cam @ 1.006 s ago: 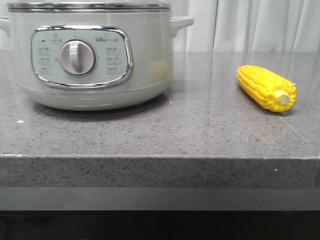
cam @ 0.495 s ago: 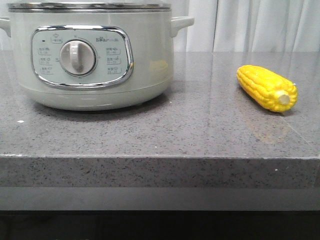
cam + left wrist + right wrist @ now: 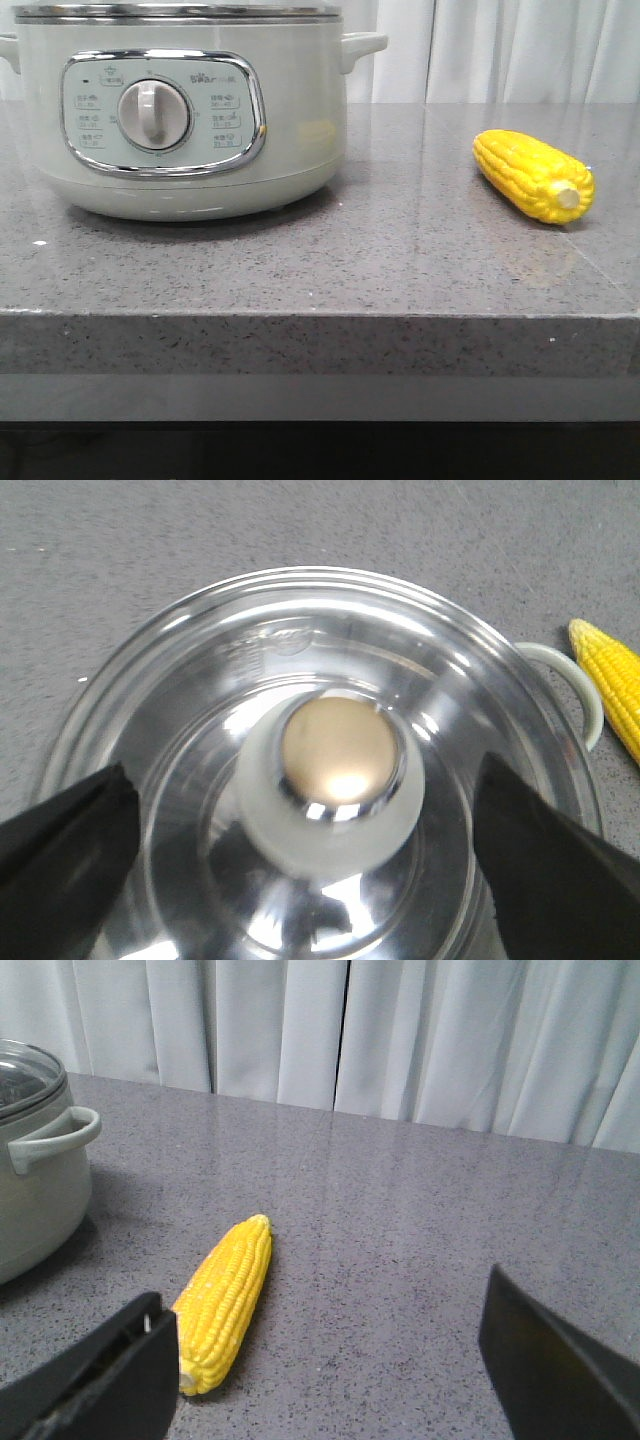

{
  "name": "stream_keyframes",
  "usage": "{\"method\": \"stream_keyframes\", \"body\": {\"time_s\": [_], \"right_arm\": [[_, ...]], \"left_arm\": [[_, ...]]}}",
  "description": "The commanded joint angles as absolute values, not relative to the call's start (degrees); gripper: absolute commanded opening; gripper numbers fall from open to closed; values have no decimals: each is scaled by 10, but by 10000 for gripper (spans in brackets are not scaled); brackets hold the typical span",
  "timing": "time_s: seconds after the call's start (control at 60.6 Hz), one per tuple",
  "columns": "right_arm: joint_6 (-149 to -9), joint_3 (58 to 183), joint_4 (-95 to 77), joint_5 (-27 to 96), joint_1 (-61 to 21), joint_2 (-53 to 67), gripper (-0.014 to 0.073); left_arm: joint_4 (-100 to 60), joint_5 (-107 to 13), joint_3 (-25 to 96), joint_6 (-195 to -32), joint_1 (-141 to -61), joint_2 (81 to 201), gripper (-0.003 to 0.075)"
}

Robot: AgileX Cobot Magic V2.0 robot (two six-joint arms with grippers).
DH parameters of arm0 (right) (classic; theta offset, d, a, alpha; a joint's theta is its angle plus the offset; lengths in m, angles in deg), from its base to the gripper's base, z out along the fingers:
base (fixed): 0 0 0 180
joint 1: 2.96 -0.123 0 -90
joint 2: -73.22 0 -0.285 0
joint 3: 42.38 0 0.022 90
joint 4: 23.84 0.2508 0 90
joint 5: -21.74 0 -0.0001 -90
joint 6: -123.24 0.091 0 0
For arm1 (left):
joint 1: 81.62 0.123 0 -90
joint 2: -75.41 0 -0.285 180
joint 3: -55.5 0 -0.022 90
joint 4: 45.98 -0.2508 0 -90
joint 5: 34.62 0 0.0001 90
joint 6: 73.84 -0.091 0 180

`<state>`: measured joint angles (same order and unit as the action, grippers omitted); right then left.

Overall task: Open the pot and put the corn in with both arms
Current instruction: 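Reach the left gripper to the glass lid knob and grasp it, then lift the glass lid off the pot with the left gripper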

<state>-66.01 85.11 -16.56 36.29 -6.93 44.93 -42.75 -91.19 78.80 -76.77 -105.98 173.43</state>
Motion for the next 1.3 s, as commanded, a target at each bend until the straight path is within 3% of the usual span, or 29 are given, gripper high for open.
{"method": "stream_keyframes", "body": {"time_s": [0.0, 0.99, 1.286], "right_arm": [[-661, 873, -165, 315, -66, 441, 624], [-661, 873, -165, 315, -66, 441, 624], [-661, 873, -165, 315, -66, 441, 624]], "left_arm": [[-426, -905, 854, -769, -1072, 1754, 641], [-428, -923, 876, -769, -1073, 1794, 193], [-428, -894, 876, -769, -1073, 1752, 179]]}}
